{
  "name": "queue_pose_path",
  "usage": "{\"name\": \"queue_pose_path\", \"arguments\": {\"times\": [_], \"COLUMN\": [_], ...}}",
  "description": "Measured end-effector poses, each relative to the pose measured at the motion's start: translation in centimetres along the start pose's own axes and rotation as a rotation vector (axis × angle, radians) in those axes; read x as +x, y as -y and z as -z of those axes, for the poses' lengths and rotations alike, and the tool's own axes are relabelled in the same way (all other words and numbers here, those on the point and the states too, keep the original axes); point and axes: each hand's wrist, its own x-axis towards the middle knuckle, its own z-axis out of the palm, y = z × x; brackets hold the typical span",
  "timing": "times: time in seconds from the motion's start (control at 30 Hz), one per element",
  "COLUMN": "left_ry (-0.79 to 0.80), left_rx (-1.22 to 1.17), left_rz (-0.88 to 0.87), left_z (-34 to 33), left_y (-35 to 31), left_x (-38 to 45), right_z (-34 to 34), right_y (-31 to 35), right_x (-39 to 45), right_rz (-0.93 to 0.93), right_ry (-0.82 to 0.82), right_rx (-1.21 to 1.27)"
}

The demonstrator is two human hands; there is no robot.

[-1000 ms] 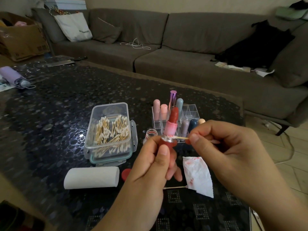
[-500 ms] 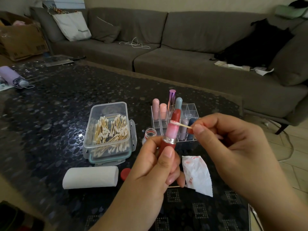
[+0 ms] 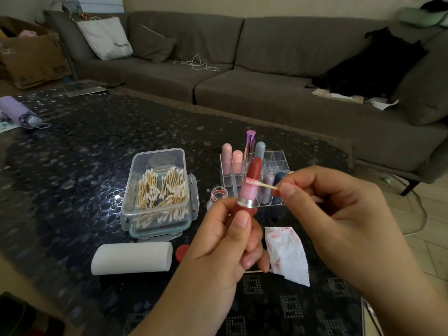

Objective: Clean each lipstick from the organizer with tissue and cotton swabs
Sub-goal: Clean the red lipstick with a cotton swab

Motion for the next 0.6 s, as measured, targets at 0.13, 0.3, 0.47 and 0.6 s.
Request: {"name": "queue_pose_path", "arguments": {"times": [0.13, 0.3, 0.47, 0.6], "left_ry": [-0.008, -0.006, -0.016, 0.021], "left_rx": [-0.004, -0.010, 0.030, -0.065], "left_rz": [-0.006, 0.001, 0.007, 0.008], "left_z": [-0.17, -0.08, 0.31, 0.41], "left_y": [-0.02, 0.02, 0.31, 0.39], "left_x": [-0.01, -0.11, -0.14, -0.01], "right_z": [-0.07, -0.02, 0.04, -0.12], "right_y": [-0.04, -0.13, -0.04, -0.11], "right_x": [-0.11, -0.07, -0.07, -0.16], "right_rz": [-0.043, -0.021, -0.010, -0.020], "right_ry": [0.038, 0.011, -0.001, 0.035], "right_rx": [0.043, 0.040, 0.012, 0.034]}}
